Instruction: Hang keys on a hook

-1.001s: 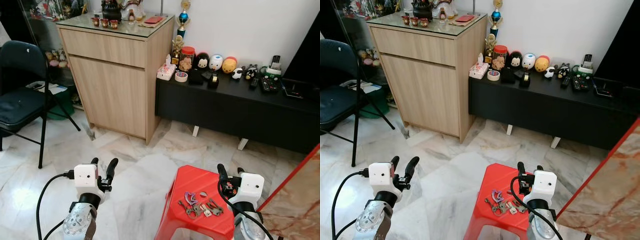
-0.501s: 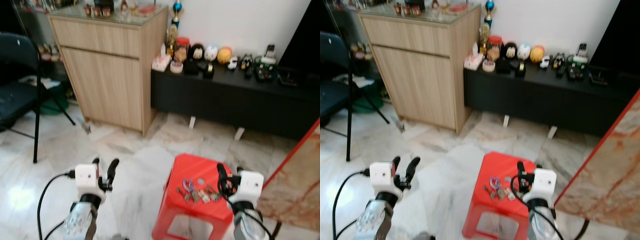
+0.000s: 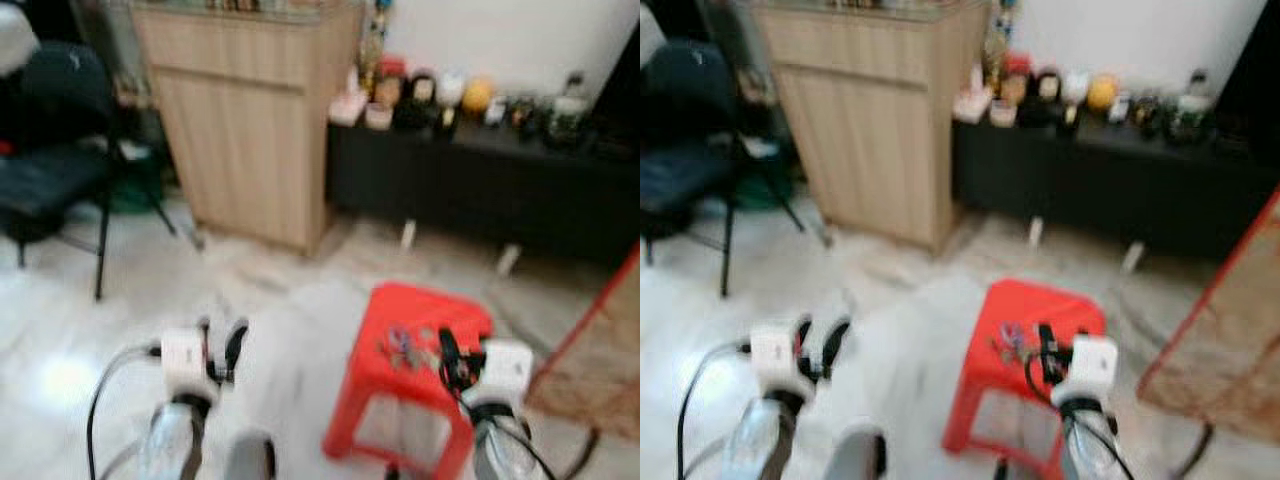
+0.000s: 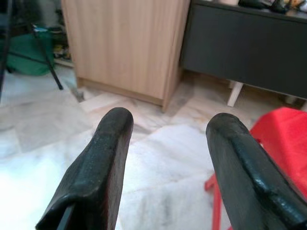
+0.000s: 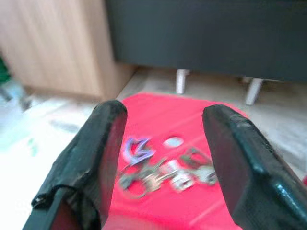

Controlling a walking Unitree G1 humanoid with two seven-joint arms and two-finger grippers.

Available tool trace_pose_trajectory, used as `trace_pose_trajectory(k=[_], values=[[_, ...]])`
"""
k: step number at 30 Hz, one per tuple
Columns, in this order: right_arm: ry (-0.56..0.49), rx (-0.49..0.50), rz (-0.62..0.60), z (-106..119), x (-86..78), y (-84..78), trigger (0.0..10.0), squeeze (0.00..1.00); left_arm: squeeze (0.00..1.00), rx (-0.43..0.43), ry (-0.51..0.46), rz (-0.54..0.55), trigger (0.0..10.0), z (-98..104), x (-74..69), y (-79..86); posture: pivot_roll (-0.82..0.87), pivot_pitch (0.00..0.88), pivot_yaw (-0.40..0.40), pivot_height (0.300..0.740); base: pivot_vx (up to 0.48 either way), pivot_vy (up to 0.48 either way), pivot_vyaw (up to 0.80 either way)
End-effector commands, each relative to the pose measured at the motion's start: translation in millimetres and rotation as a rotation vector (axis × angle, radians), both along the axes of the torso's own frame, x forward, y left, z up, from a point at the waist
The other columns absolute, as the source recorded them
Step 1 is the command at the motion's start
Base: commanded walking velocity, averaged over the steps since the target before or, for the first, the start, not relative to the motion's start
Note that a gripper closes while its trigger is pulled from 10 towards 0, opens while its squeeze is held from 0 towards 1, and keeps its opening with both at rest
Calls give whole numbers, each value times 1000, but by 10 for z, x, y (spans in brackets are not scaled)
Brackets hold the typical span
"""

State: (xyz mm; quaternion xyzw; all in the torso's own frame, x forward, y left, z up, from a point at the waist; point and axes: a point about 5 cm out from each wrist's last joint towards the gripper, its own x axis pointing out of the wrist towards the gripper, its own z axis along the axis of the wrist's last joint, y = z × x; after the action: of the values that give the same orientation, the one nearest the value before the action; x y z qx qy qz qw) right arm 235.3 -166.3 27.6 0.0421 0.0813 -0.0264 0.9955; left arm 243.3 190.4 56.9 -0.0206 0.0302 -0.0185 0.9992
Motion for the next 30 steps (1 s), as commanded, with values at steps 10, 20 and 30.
trace_pose_trajectory(k=[10,20,30], values=[[-13,-3,10,26,13,-11,10000,0,0,-11,-30,-30,10000,89,82,-78,9,0,-62,629,0,0,0],[-5,7,14,11,12,0,10000,0,0,-6,-31,-22,10000,95,85,-48,12,0,-63,629,266,0,0],[-1,-1,19,9,22,9,10000,0,0,-7,-36,-23,10000,100,106,-65,9,0,-63,629,312,0,0]])
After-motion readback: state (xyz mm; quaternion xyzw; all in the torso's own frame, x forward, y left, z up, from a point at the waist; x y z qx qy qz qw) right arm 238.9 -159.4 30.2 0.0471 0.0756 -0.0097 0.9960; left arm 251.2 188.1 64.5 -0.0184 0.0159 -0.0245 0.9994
